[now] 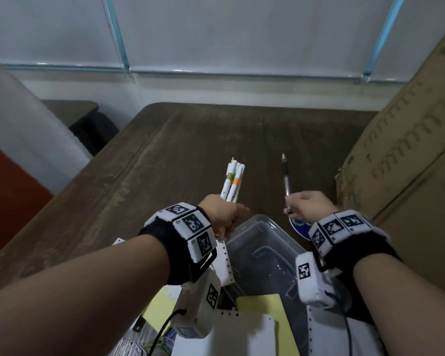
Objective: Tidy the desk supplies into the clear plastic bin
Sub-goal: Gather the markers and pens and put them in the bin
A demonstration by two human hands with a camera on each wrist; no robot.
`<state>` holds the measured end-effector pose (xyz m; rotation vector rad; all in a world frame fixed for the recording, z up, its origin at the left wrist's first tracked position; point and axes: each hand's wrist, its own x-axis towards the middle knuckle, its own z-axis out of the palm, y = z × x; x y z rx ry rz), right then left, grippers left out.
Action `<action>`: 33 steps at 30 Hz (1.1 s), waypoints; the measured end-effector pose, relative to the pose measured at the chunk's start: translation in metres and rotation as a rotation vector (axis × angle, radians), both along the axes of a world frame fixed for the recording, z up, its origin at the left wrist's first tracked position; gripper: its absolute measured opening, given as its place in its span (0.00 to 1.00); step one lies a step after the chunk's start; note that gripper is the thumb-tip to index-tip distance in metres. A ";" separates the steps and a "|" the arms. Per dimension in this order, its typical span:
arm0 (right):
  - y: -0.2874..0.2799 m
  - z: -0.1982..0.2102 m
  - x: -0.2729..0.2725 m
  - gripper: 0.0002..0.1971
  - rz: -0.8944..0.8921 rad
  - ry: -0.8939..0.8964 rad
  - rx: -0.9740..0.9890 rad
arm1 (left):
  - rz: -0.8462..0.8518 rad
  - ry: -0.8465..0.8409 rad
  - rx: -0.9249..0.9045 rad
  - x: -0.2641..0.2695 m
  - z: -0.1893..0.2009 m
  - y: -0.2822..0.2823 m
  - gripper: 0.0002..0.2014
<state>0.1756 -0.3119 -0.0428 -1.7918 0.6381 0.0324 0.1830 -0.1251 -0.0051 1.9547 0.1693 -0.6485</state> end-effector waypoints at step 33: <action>0.228 0.179 -0.233 0.09 0.348 -0.376 0.331 | -0.260 0.138 -0.271 -0.241 0.131 0.139 0.10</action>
